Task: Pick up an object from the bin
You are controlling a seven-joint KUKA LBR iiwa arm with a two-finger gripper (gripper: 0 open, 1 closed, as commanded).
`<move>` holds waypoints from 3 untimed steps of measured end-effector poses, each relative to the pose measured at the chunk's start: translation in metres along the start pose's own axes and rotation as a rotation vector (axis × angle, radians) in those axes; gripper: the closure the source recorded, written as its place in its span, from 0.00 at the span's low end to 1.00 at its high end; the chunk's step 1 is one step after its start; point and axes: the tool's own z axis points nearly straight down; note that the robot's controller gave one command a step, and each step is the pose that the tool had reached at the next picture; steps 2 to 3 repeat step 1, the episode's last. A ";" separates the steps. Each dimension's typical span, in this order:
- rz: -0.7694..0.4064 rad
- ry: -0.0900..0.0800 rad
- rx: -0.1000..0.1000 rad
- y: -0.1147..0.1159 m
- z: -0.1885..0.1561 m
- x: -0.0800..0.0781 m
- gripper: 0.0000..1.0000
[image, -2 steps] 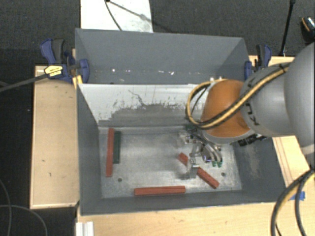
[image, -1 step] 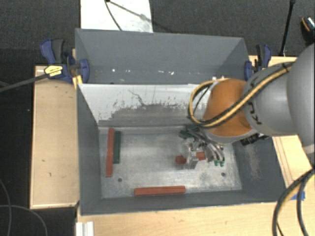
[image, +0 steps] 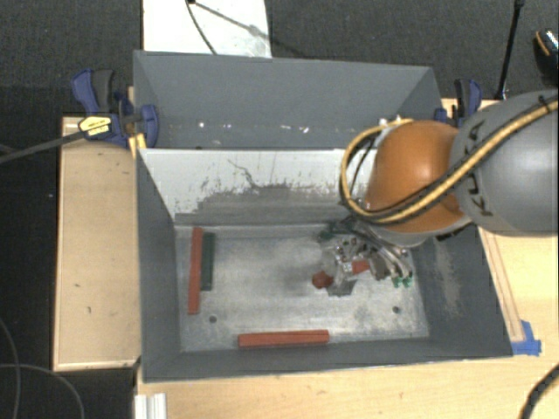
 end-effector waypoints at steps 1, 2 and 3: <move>-0.024 0.000 0.001 -0.001 -0.084 0.027 1.00; -0.024 0.000 0.001 -0.001 -0.084 0.027 1.00; -0.024 0.000 0.001 -0.001 -0.084 0.027 1.00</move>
Offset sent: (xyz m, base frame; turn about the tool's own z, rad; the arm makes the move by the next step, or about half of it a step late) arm -0.0286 -0.0051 0.0788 -0.0264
